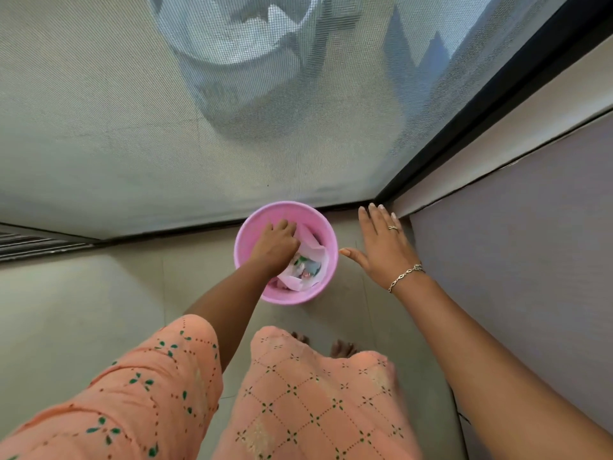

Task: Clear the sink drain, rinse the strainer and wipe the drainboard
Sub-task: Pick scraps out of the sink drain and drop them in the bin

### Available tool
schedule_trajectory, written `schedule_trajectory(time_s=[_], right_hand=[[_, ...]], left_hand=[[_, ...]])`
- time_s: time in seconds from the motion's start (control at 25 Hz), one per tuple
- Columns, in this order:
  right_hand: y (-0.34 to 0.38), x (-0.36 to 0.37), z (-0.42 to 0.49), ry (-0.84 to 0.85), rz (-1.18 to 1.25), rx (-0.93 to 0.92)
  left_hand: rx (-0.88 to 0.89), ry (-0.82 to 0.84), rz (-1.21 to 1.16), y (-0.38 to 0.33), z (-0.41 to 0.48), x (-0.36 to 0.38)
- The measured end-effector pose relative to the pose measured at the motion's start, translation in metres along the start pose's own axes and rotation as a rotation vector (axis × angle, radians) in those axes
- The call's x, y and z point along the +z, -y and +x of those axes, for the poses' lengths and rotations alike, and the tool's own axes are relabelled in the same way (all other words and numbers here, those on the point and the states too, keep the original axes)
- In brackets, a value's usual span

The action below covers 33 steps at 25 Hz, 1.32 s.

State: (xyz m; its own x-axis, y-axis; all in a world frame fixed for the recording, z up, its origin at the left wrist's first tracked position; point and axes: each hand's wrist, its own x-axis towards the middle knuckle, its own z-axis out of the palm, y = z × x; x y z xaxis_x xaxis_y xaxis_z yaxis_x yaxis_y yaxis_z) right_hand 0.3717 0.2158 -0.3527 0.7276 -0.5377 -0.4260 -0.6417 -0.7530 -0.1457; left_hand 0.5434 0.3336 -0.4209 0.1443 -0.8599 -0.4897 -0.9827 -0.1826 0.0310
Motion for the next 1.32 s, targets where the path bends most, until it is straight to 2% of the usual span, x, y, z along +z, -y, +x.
schedule_trajectory(time_s=[0.4,0.96,1.08,1.28,1.32], right_hand=[[0.008,-0.036,-0.015,-0.026,0.029,-0.012],[0.021,-0.123,-0.064,-0.101,0.02,0.008],[0.03,-0.154,-0.082,-0.126,0.012,0.012],[0.04,-0.221,-0.117,-0.238,0.001,0.028],[0.041,-0.237,-0.125,-0.266,-0.01,0.038]], left_hand=[[-0.073,-0.031,-0.05,-0.003,-0.023,-0.037],[-0.139,0.06,-0.131,0.003,-0.089,-0.115],[-0.122,-0.022,-0.06,0.005,-0.113,-0.15],[-0.037,-0.434,0.094,-0.006,-0.143,-0.241],[-0.007,-0.454,0.061,-0.009,-0.146,-0.263]])
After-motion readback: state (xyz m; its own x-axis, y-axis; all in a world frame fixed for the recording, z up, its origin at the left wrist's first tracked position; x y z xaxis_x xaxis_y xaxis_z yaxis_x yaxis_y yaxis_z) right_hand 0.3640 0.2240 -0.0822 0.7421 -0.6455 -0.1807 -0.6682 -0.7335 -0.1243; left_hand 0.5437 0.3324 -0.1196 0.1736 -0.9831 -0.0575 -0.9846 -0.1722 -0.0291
